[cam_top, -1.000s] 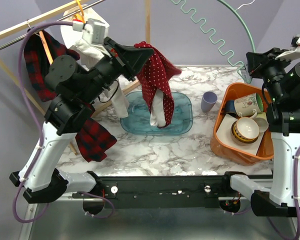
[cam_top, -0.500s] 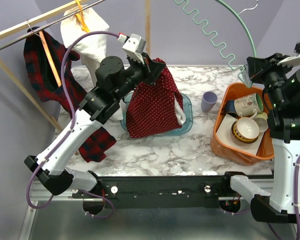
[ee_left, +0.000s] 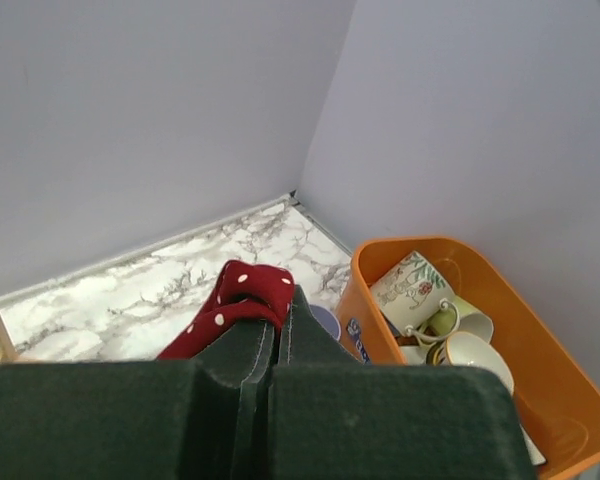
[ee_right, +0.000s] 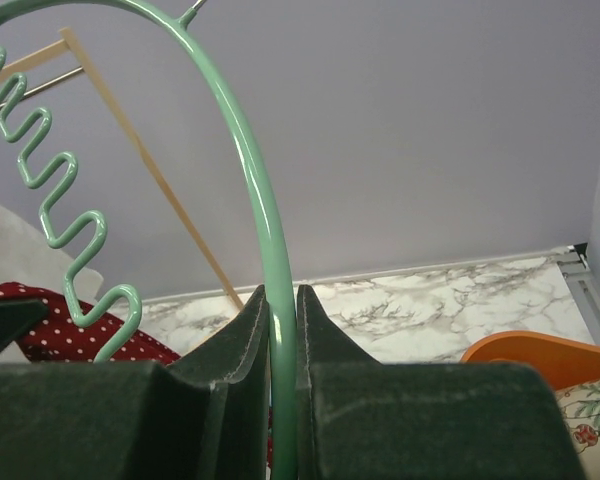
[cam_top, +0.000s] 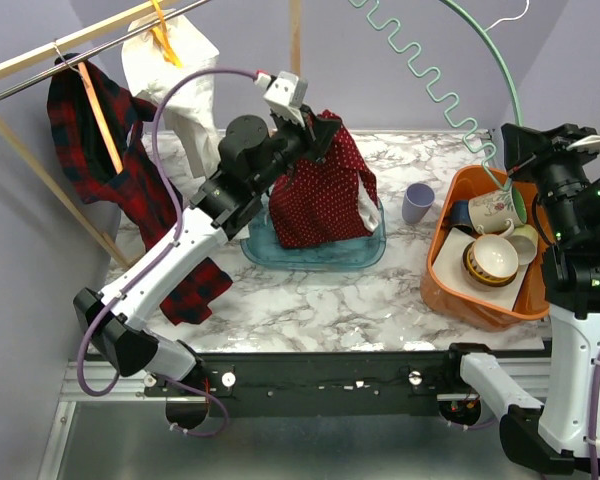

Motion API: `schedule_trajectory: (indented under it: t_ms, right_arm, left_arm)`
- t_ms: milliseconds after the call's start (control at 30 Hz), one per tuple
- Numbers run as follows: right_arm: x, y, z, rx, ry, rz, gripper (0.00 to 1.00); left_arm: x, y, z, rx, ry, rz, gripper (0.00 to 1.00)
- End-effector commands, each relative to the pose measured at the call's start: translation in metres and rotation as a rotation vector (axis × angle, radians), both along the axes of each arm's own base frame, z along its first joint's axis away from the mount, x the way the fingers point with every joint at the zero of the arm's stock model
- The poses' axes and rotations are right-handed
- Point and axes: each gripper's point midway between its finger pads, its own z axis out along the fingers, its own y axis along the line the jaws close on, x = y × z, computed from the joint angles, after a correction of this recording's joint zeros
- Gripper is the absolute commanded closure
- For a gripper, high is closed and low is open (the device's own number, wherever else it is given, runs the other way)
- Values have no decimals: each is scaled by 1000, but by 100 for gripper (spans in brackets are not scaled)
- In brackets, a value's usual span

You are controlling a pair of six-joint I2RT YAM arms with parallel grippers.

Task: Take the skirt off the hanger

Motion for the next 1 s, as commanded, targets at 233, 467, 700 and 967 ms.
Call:
schedule_trajectory:
  t_ms: [233,467,700,967]
  right_arm:
    - [-1,-4,-2,-7,-18,-21,99]
    - [24,2,-14,-86,41,-4,99]
    - [66,18,-7,-263,36,-122,99]
    - [76,68,-1,-348,-74,-25,99]
  left_arm:
    - [16,16,-177,79,266,140,81]
    - [2,18,-128,112,260,97,1]
    - [-23,27,-55,92,250,44,1]
    - [-51,55,-29,69,218,59,3]
